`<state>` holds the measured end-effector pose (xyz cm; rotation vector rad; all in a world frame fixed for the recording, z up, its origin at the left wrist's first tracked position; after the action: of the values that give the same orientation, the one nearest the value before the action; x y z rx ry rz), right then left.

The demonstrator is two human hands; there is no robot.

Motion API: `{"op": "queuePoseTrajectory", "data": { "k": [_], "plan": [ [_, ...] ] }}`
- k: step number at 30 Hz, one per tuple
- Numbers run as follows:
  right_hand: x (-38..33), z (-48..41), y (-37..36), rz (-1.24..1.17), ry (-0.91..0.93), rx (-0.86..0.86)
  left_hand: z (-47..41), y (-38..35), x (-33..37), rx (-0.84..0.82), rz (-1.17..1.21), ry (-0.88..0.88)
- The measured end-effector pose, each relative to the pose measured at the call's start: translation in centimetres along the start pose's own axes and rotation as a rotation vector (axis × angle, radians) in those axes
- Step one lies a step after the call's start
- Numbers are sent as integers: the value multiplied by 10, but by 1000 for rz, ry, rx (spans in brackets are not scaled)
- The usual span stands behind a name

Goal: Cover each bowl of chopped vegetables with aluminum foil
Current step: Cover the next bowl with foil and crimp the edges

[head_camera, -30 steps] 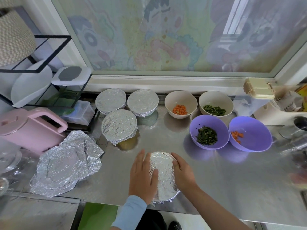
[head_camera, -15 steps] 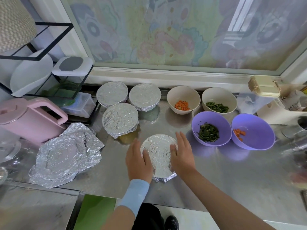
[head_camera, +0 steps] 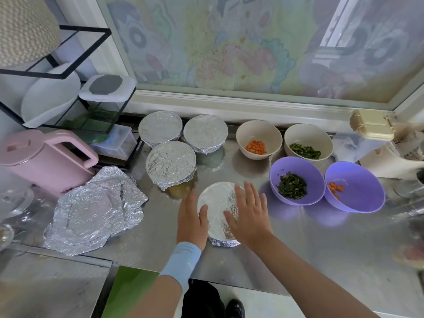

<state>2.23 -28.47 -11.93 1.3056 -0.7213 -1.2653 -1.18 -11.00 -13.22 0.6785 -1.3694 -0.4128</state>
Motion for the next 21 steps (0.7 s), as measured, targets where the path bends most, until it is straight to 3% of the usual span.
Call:
{"op": "queuePoseTrajectory", "data": {
  "k": [4, 9, 11, 14, 17, 19, 21],
  "plan": [
    [-19, -6, 3, 66, 231, -95, 37, -6, 9, 156, 212, 119],
    [-2, -9, -2, -106, 98, -148, 39, -30, 11, 178, 483, 252],
    [4, -4, -3, -127, 24, -120, 24, -26, 8, 164, 494, 259],
    [6, 1, 8, 42, -52, 6, -3, -21, 6, 25, 402, 216],
    [-13, -4, 9, 141, 171, -13, -10, -12, -3, 57, 315, 177],
    [-32, -4, 5, 158, 381, -86, 2, -10, -8, 130, 350, 196],
    [-41, -4, 6, 202, 462, -94, 16, -18, -8, 122, 431, 218]
  ]
}}
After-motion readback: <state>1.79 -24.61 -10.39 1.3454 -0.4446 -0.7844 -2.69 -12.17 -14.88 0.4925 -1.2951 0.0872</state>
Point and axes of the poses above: each hand's wrist, its own z-axis away from the middle knuckle, its own y-axis out of the back of the hand, x = y × z, the point moved 9 cm from there along -z, towards the middle knuckle, and after that the axes turned 8 degrees about -x, right-handed, at the moved point
